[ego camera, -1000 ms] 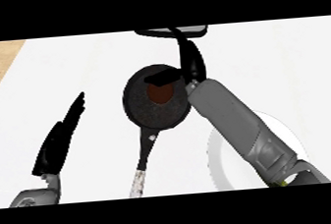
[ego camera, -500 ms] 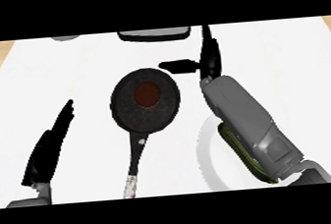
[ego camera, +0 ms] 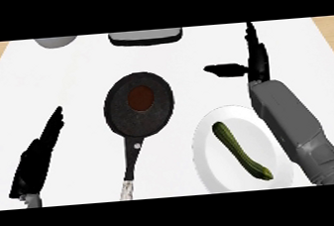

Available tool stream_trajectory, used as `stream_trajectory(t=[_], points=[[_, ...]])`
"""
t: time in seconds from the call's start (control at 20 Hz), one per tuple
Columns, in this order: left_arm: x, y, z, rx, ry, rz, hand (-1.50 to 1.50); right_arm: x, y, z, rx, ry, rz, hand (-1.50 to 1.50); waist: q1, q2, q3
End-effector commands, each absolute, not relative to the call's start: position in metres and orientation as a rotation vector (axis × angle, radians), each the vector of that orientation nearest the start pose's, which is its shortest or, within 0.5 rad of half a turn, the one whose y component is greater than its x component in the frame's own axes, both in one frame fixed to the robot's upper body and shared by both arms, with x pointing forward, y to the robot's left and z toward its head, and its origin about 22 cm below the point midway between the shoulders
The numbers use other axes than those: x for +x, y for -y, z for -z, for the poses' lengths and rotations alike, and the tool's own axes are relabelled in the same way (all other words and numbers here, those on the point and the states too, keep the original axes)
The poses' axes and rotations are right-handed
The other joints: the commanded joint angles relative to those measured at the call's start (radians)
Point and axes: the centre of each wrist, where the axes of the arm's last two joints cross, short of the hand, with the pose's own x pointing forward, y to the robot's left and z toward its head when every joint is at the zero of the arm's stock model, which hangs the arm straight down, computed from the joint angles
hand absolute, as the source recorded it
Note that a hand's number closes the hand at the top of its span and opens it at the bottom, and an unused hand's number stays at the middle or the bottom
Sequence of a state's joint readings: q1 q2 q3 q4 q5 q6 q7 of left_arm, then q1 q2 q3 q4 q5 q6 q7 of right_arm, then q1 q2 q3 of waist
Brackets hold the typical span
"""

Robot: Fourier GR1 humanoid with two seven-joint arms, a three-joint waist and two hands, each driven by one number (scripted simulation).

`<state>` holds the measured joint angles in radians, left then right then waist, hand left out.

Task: Pick the cupcake from the plate and place it in the pan

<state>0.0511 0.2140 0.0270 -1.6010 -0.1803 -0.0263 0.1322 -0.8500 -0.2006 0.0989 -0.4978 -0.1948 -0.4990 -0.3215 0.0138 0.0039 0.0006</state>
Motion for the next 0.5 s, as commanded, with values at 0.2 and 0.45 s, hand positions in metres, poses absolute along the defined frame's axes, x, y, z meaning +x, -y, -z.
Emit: stream_trajectory(t=[0.2, 0.45], points=[[0.216, -0.287, -0.012, 0.337, 1.388, 0.258, 0.0, 0.4, 0.293, -0.029, -0.457, 1.649, -0.054, -1.5, -0.008, -0.005, 0.0], [0.224, -0.289, -0.013, 0.347, 1.386, 0.266, 0.0, 0.38, 0.327, -0.022, -0.419, 1.647, -0.088, -1.5, -0.014, -0.005, -0.001]])
